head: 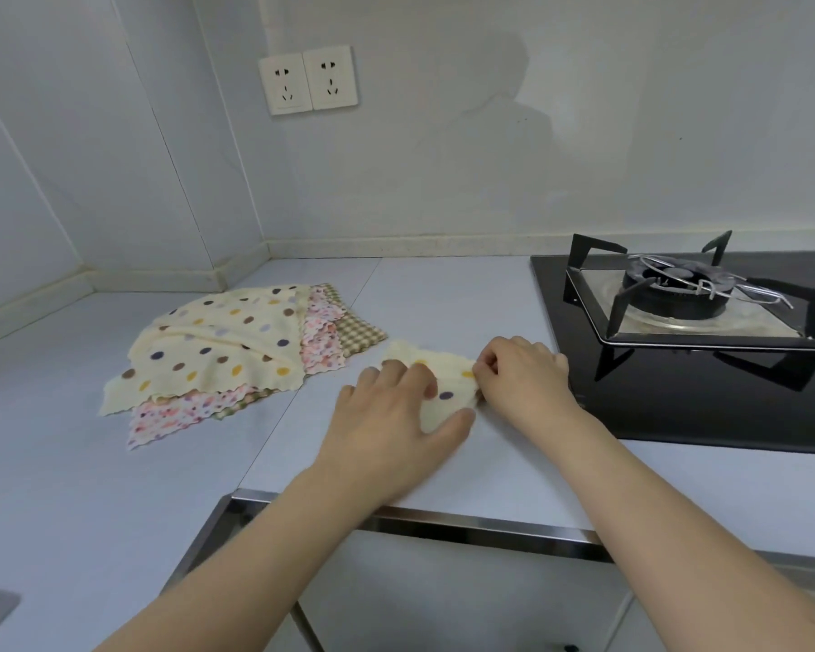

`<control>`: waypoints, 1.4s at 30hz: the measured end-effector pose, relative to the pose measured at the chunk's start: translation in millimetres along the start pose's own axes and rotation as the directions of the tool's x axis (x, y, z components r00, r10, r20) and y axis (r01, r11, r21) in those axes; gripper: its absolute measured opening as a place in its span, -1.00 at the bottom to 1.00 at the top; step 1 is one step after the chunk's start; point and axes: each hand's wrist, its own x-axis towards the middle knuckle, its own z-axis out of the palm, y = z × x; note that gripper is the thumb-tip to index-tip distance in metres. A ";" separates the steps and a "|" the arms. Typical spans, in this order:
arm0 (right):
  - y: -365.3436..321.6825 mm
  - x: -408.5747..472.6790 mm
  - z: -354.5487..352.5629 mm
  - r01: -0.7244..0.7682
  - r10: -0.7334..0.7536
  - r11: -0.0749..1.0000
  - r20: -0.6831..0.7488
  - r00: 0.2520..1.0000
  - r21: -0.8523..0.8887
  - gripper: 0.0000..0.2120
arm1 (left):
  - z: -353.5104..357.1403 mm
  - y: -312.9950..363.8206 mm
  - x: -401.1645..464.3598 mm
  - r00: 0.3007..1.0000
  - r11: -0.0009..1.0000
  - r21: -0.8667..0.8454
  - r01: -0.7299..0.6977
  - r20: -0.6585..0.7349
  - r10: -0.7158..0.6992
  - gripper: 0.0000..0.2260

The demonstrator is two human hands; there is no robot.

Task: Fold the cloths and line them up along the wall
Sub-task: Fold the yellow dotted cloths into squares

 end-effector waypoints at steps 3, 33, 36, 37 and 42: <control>-0.6 -0.4 -1.1 -0.014 0.014 0.999 -0.002 1.000 0.033 -0.82 | 12.3 18.4 -6.3 1.000 0.976 0.218 -0.006 -0.001 0.007 -0.60; -1.8 -8.0 0.2 -0.020 0.007 0.992 -0.102 0.995 -0.128 -0.76 | -12.0 5.2 -29.2 0.970 0.953 -0.298 -0.054 0.213 0.121 -0.87; -3.0 -9.2 -0.9 -0.051 0.034 0.990 -0.126 0.991 -0.135 -0.73 | -21.0 -2.5 -17.4 0.947 0.908 -0.388 0.157 0.319 -0.028 -0.83; -4.6 -9.9 -1.7 -0.071 0.054 0.989 -0.136 0.989 -0.130 -0.69 | -22.7 -7.8 -10.3 0.938 0.871 -0.426 0.243 0.333 -0.099 -0.79; -10.6 -12.5 -2.8 -0.008 0.003 0.984 -0.030 1.000 -0.178 -0.54 | -10.8 -37.1 26.9 0.922 0.892 -0.236 0.384 0.044 -0.385 -0.73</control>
